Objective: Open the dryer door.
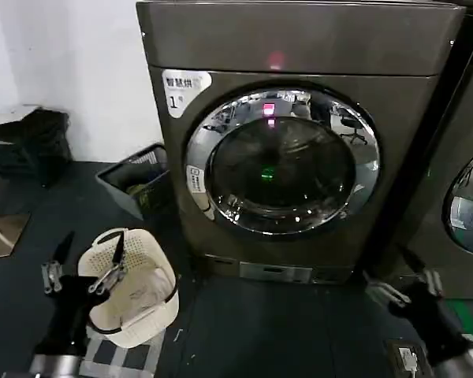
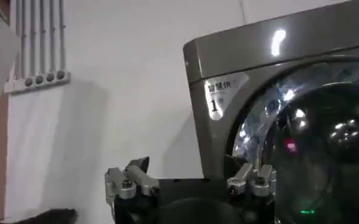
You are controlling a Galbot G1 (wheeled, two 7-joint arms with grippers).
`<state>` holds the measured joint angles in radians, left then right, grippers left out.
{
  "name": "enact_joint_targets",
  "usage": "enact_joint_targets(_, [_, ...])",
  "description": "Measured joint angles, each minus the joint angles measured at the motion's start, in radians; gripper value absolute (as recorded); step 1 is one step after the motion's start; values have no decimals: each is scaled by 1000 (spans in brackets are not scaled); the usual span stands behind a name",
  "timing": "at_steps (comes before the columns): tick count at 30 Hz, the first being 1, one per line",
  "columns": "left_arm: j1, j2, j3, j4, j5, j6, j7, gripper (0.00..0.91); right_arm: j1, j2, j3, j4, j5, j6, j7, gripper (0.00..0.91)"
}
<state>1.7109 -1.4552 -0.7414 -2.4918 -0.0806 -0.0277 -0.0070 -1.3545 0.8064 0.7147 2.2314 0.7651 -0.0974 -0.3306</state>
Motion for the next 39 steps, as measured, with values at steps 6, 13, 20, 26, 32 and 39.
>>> enact_joint_targets(6, [8, -6, -1, -5, 8, -7, 7, 907, 190, -84, -171, -101, 24, 29, -25, 907])
enact_joint_targets(13, [15, -9, -3, -12, 14, -12, 9, 907, 380, -101, -351, -179, 42, 34, -35, 907])
enact_joint_targets(20, [10, -9, -2, -12, 24, -13, 13, 907, 526, -91, -485, -234, 45, 31, -35, 907])
enact_joint_targets(26, [11, -10, -3, -12, 26, -13, 15, 907, 624, -77, -572, -273, 45, 30, -33, 907])
enact_joint_targets(32, [12, -11, -3, -13, 26, -13, 19, 907, 717, -56, -651, -314, 43, 29, -28, 907])
enact_joint_targets(39, [14, -12, -3, -20, 26, -15, 22, 907, 811, -17, -731, -362, 40, 25, -25, 907])
